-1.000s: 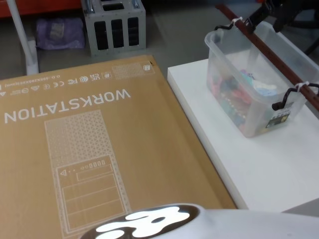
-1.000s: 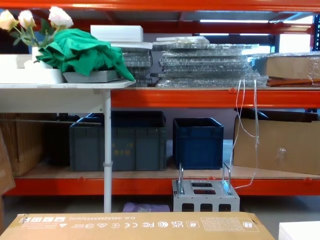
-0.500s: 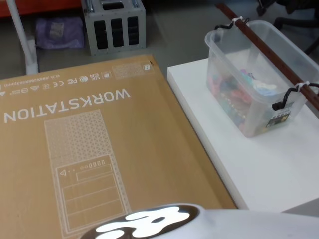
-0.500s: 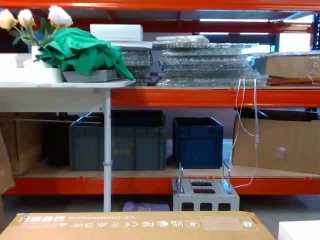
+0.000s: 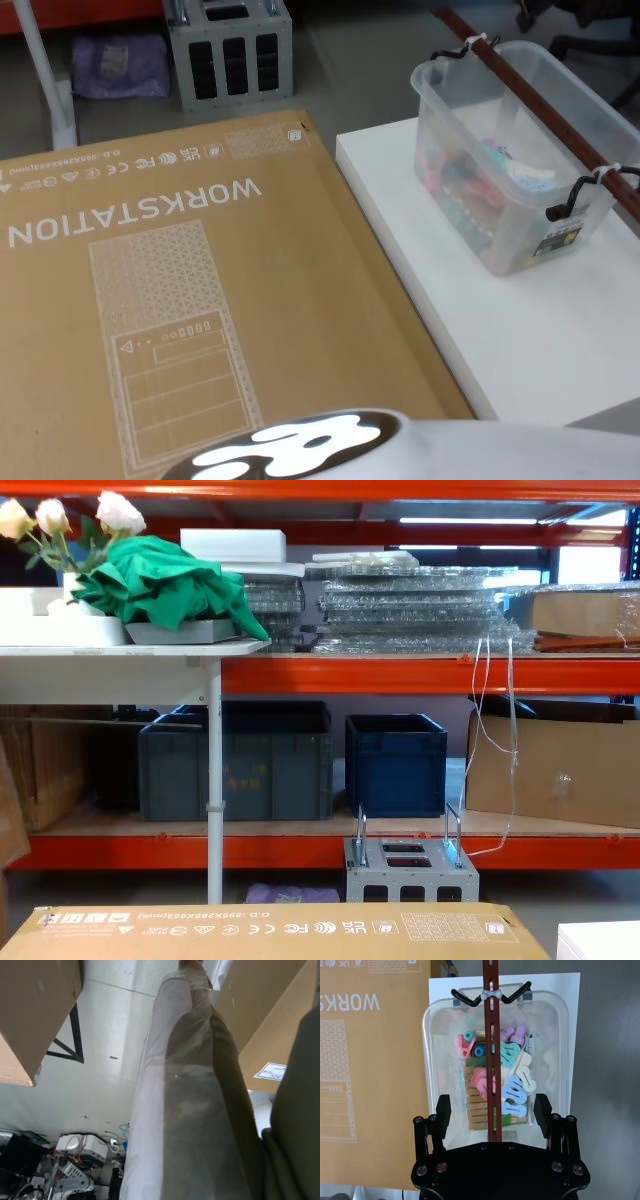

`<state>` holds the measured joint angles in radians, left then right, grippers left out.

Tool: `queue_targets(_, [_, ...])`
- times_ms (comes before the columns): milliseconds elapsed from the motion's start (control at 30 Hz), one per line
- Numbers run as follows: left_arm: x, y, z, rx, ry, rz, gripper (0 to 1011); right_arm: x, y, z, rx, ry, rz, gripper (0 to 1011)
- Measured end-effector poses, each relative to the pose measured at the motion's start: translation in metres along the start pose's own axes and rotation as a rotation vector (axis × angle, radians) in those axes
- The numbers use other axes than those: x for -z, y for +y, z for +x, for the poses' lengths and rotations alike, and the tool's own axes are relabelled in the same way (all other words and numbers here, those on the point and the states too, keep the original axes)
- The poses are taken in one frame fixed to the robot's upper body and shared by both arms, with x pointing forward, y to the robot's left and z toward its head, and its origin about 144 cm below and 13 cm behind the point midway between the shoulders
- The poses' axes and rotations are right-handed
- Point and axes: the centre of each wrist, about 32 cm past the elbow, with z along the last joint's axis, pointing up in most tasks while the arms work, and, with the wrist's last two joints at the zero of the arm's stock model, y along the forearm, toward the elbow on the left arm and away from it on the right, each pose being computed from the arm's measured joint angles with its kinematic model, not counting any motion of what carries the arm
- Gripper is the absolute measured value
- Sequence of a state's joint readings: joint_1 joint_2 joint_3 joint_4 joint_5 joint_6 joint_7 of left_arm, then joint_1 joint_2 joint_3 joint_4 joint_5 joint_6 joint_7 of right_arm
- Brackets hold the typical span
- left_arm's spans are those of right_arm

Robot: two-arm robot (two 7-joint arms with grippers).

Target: Use one hand to grasp the basket and place it at the designated location.

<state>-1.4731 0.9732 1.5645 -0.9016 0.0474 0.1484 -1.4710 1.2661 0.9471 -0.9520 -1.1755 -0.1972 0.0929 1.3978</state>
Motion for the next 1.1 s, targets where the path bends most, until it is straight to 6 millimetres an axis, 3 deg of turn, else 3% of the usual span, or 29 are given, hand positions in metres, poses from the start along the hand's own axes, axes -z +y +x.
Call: queue_targets(1100, [0.0000,0.0000,0.0000,0.000,0.000,0.000,0,0.0000,0.0006,0.0002,-0.002,0.000,0.000,1000])
